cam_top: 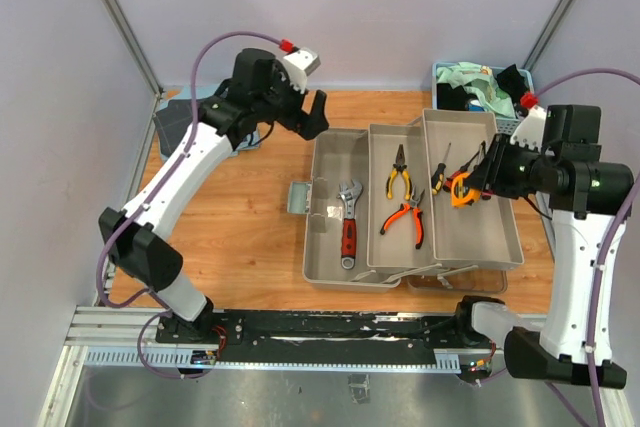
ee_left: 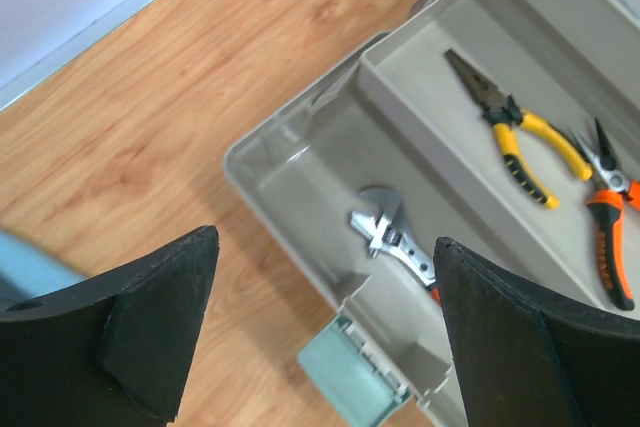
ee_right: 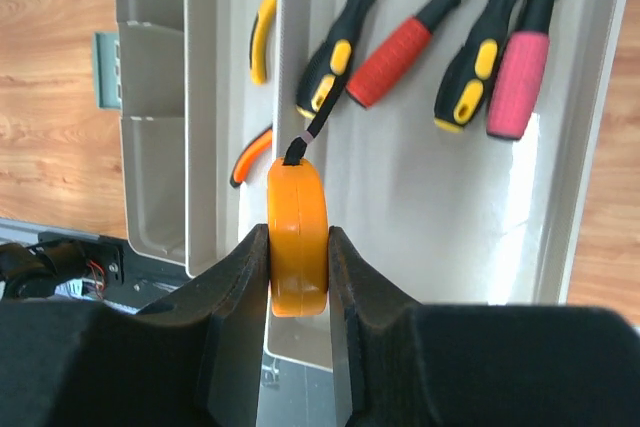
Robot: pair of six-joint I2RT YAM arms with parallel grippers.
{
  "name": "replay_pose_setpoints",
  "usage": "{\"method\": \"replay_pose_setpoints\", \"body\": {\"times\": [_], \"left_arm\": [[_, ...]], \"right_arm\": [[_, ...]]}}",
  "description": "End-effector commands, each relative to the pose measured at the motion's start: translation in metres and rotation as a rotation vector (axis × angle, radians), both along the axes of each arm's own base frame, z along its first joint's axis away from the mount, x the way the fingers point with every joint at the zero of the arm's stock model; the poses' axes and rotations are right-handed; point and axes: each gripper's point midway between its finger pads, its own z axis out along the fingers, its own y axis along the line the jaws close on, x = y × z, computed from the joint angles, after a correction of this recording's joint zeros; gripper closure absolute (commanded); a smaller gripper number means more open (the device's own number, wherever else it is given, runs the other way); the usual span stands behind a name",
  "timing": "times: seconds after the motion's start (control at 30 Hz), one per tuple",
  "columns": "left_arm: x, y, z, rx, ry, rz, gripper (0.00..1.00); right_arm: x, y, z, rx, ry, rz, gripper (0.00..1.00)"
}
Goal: Pack the tool kit
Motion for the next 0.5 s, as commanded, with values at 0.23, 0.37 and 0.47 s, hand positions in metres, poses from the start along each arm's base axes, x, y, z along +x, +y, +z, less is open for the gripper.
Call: {"method": "replay_pose_setpoints", "body": {"times": [0.23, 0.37, 0.47], "left_arm": [[-0.02, 0.062, 0.013, 0.022, -0.052, 0.097, 0.09], [-0.021, 0.064, 0.015, 0.012, -0.051, 0.105, 0.09], [-0.022, 0.065, 0.017, 0.0, -0.048, 0.109, 0.09]], "right_arm": [[-0.032, -0.004, -0.058, -0.006, 0.157, 0.004, 0.99], [-0.032, -0.003, -0.072, 0.001, 0.183, 0.004, 0.99], [-0.034, -0.006, -0.081, -0.014, 0.205, -0.005, 0.99]]}}
